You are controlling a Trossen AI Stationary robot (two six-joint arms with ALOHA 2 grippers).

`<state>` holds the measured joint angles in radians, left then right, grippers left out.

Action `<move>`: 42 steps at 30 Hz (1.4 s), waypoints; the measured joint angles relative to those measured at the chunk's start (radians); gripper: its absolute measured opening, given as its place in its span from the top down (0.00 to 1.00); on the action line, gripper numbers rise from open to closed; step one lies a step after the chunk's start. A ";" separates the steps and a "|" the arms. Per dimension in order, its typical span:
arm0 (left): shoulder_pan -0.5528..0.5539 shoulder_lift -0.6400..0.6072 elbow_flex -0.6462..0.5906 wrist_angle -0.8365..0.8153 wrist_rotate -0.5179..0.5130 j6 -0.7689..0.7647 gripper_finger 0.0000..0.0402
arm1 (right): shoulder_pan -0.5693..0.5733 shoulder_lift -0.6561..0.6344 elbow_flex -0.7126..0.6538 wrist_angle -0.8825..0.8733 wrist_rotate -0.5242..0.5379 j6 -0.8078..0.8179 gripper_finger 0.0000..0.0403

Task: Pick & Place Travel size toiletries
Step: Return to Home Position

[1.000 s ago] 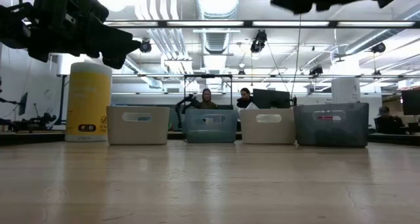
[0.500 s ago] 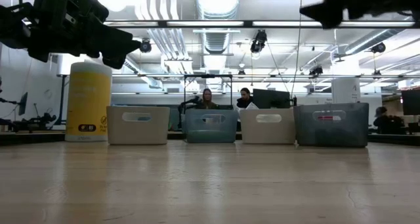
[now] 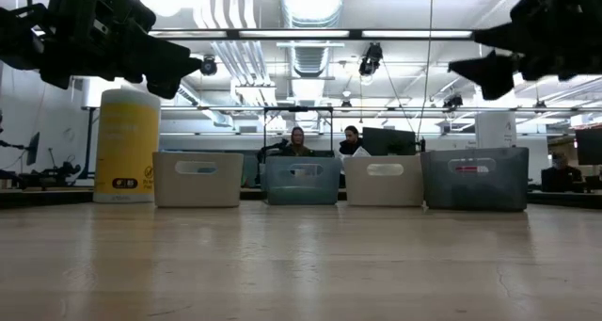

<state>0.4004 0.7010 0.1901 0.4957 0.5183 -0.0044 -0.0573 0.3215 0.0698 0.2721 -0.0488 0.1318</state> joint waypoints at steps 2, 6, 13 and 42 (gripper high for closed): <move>0.000 0.000 0.000 0.000 0.000 0.000 0.59 | 0.000 -0.015 -0.037 0.028 -0.001 0.036 0.20; 0.000 0.000 0.000 0.000 0.000 0.000 0.59 | -0.002 -0.043 -0.061 0.016 -0.001 0.049 0.23; 0.000 0.000 0.000 -0.006 0.000 0.000 0.59 | -0.003 -0.119 -0.061 0.021 -0.001 0.049 0.27; 0.000 0.001 0.000 -0.007 0.000 0.000 0.59 | -0.002 -0.321 -0.061 -0.021 -0.003 0.041 0.42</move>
<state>0.4004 0.7017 0.1902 0.4885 0.5186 -0.0044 -0.0589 0.0000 0.0090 0.2511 -0.0522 0.1730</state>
